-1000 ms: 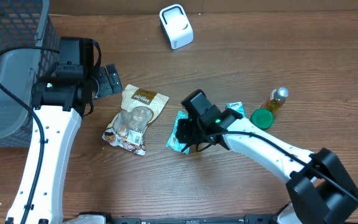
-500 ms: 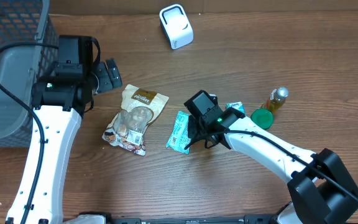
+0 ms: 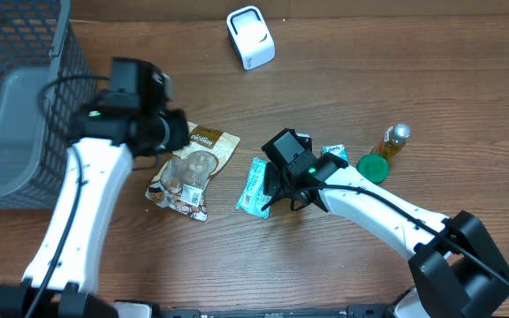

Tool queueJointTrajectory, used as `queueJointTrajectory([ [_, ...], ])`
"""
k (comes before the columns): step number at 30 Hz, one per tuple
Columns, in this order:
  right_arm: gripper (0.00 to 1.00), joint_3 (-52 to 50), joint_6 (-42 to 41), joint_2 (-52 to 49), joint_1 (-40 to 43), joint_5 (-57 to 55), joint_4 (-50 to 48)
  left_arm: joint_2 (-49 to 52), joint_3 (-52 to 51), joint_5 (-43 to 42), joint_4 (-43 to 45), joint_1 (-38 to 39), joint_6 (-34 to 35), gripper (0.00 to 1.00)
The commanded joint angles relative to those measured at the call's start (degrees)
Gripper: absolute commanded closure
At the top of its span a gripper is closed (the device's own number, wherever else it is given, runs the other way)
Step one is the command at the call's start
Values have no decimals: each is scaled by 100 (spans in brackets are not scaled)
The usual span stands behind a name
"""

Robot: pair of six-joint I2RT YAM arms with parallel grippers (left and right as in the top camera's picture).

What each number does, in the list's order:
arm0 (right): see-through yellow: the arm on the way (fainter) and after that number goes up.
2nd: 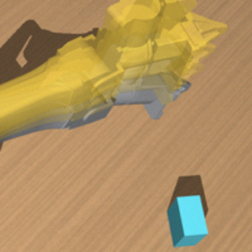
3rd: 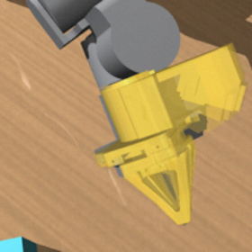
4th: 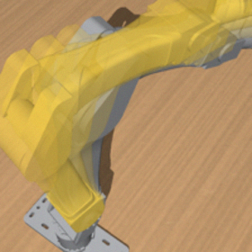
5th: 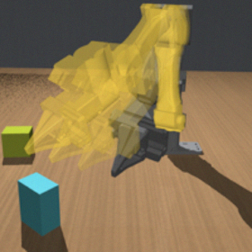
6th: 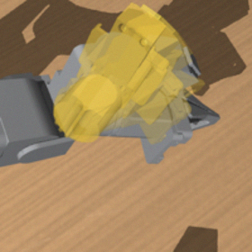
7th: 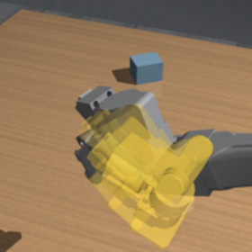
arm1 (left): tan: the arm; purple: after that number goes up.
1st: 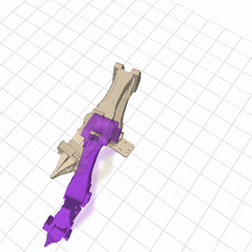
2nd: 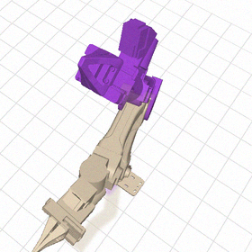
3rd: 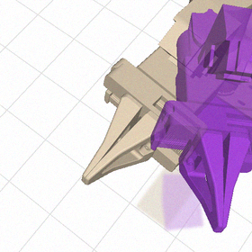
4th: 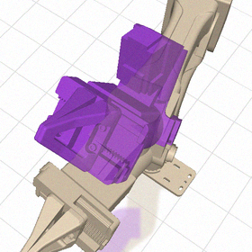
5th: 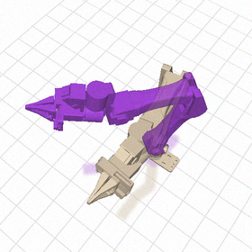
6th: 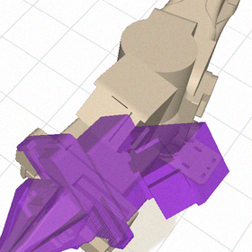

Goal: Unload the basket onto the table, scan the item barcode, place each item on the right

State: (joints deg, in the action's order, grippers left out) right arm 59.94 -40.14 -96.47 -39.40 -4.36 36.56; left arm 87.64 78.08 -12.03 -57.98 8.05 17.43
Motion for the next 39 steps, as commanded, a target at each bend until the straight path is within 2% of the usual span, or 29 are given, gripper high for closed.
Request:
queueJointTrajectory([
  [1, 55, -4, -59, 98, 57, 205, -24, 404, -258, -577, -101, 236, -114, 93],
  [2, 62, -4, -59, 98, 90, 321, -22, 494, -262, -682, -142, 286, -120, 96],
  [7, 87, -4, -52, 98, 302, 986, 2, 975, -267, -1163, -192, 649, -118, 96],
  [10, 96, -4, -35, 98, 424, 1303, 98, 1314, -273, -1141, -247, 979, -162, 96],
  [15, 96, -50, 11, 98, 518, 1631, 249, 1853, -273, -1178, -247, 1390, -186, 96],
  [20, 96, -258, 192, 87, 501, 2225, -260, 2216, -273, -1152, -90, 1578, -223, 96],
  [32, 96, -684, 92, -457, 485, 2385, -874, 2553, -439, -1130, 518, 1751, -68, 96],
  [34, 96, -684, 92, -538, 485, 2398, -872, 2564, -522, -946, 632, 1781, -33, 96],
  [39, 96, -684, 90, -557, 485, 2398, -883, 2564, -754, 201, 815, 1792, 496, 96],
])
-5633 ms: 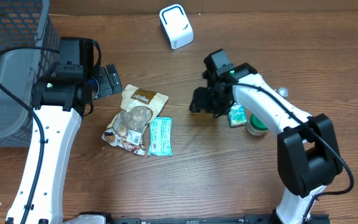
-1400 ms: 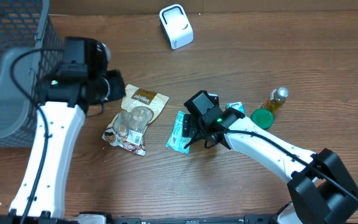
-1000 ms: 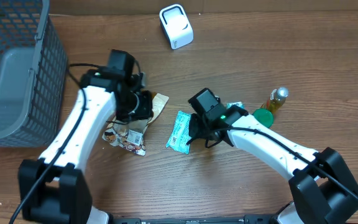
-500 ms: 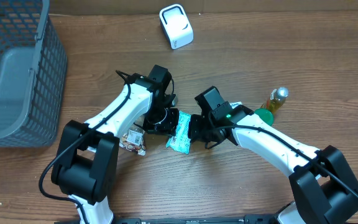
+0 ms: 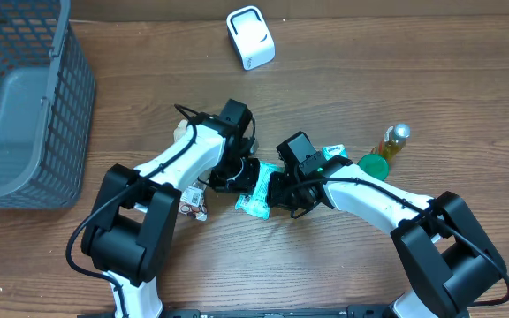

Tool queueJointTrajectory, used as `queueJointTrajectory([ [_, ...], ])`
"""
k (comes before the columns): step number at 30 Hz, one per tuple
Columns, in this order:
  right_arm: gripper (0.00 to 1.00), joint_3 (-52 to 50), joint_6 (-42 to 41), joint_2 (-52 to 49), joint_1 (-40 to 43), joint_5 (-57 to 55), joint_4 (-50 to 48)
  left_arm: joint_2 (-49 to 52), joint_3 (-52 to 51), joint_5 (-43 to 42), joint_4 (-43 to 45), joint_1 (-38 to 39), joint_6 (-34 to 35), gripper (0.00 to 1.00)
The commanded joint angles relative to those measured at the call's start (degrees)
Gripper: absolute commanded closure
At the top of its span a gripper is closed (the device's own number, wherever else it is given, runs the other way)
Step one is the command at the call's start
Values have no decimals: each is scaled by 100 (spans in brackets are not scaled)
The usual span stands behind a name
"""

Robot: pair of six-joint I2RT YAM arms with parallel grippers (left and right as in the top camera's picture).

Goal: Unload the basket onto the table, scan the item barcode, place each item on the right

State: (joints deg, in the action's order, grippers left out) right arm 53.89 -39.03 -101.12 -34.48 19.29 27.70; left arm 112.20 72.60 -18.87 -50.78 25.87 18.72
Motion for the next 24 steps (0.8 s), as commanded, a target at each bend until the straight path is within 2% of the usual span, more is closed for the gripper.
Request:
queueJointTrajectory([
  [1, 96, -79, -22, -92, -7, 33, 2, 107, -256, 946, 155, 9, 361, 96],
  [7, 96, -79, -22, -92, -7, 33, -4, 46, -111, 1298, 11, -103, 315, 96],
  [12, 96, -79, -20, -92, -7, 31, -4, -31, 494, 693, -599, -223, 308, 96],
  [17, 96, -79, -17, -92, -7, 33, -4, -9, 483, 605, -1121, -133, 155, 96],
  [24, 96, -79, -20, -92, -7, 33, -22, -9, 33, 308, -772, 149, 66, 96],
])
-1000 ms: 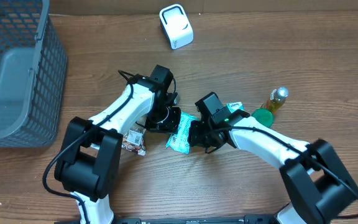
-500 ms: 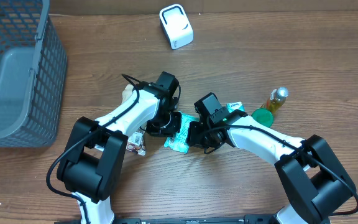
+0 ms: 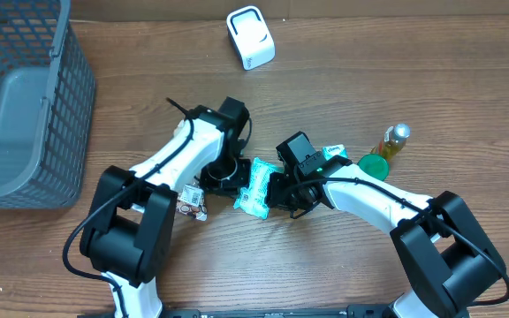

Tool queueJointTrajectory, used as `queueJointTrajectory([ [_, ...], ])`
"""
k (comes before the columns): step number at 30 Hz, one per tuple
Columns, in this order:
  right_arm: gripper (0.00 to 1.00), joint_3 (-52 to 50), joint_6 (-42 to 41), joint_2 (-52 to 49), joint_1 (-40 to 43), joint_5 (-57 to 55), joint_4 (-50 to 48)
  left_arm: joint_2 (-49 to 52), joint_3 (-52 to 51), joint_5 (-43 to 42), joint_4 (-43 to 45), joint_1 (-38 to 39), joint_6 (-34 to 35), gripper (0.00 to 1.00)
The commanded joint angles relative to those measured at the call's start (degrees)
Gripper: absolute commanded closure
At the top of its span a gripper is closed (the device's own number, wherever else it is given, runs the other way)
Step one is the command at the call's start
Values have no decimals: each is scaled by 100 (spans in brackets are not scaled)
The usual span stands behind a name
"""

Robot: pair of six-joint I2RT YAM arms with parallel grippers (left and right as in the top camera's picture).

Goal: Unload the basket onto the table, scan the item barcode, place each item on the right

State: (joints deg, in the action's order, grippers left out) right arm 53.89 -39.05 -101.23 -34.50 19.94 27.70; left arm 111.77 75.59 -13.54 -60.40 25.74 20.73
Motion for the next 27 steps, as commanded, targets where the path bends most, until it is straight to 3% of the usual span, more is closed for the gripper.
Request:
queueJointTrajectory([
  [1, 96, -79, -15, -81, -4, -33, -22, 35, -365, -214, 299, 201, -114, 96],
  [6, 96, -79, -15, -81, -4, -33, -20, 35, -839, 127, 962, 245, 190, 96],
  [11, 96, -79, -15, -81, -4, -33, -15, 28, -940, 1038, 938, 238, 330, 96],
  [17, 96, -79, -17, -81, -4, 52, -24, 11, -581, 1818, 372, 144, 330, 96],
  [20, 96, -50, -15, -79, -4, 713, -219, 7, -103, 1843, -50, 118, 326, 96],
  [27, 96, 485, 498, 81, 332, 1080, -15, 7, 905, 1652, -662, 118, 225, 96],
])
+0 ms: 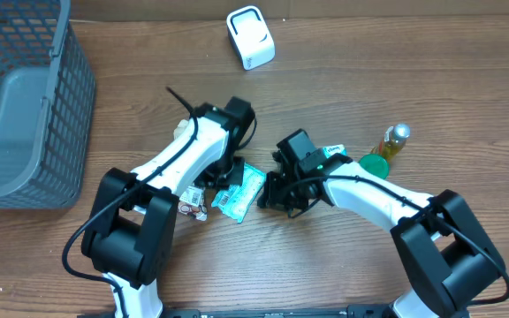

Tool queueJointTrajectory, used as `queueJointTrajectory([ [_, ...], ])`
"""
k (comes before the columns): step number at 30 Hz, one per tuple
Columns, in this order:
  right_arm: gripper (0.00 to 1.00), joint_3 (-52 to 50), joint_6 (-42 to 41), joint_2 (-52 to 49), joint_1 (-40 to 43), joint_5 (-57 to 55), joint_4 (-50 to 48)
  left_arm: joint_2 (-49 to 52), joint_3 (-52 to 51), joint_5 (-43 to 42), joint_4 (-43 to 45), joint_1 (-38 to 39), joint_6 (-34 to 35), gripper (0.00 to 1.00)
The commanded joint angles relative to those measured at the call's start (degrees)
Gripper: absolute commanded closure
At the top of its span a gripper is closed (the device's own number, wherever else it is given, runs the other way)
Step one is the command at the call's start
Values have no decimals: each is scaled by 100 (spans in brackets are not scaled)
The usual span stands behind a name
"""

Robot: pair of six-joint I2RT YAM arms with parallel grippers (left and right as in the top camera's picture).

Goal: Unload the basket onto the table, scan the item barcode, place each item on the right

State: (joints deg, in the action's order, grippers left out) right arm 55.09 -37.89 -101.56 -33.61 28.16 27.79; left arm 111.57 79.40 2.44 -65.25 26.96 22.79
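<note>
A teal packet point(239, 191) lies tilted at the table's middle, its upper left end under my left gripper point(231, 176), which looks shut on it. My right gripper point(275, 198) stands just right of the packet, a small gap between them, fingers spread and nothing in them. The white scanner point(250, 37) stands at the back of the table, far from both grippers. Only the overhead view is given, and the left fingertips are partly hidden by the wrist.
A grey mesh basket point(25, 106) fills the left edge. A brown snack bag point(190, 205) lies mostly under my left arm. A small yellow bottle point(394, 141) and a green lid point(374, 166) stand to the right. Another teal packet point(332, 152) peeks out behind my right arm.
The teal packet has shifted left and turned, now apart from my right gripper and with my left gripper. The right gripper stays nearly where it was.
My right gripper was at the packet's right edge while my left arm hung over the snack bag near the basket. Then the left gripper was at the packet's left side, both grippers on it. Now the packet sits further left with the left gripper alone.
</note>
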Motion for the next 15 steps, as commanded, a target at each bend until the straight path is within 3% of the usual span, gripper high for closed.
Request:
queueJointTrajectory([
  [1, 96, 398, 422, 131, 319, 160, -76, 26, 640, -15, -240, -4, -9, 96],
  [4, 88, 409, 433, 125, 516, -251, -374, 26, 793, -345, -289, -4, -9, 96],
  [6, 68, 409, 461, 120, 581, -540, -535, 28, 782, -444, -317, -4, -7, 96],
  [9, 51, 409, 868, 114, 592, -566, -765, 28, 664, -444, -376, -2, 33, 96],
  [15, 43, 407, 992, -39, 592, -708, -820, 28, 52, -564, -120, 7, 122, 96],
])
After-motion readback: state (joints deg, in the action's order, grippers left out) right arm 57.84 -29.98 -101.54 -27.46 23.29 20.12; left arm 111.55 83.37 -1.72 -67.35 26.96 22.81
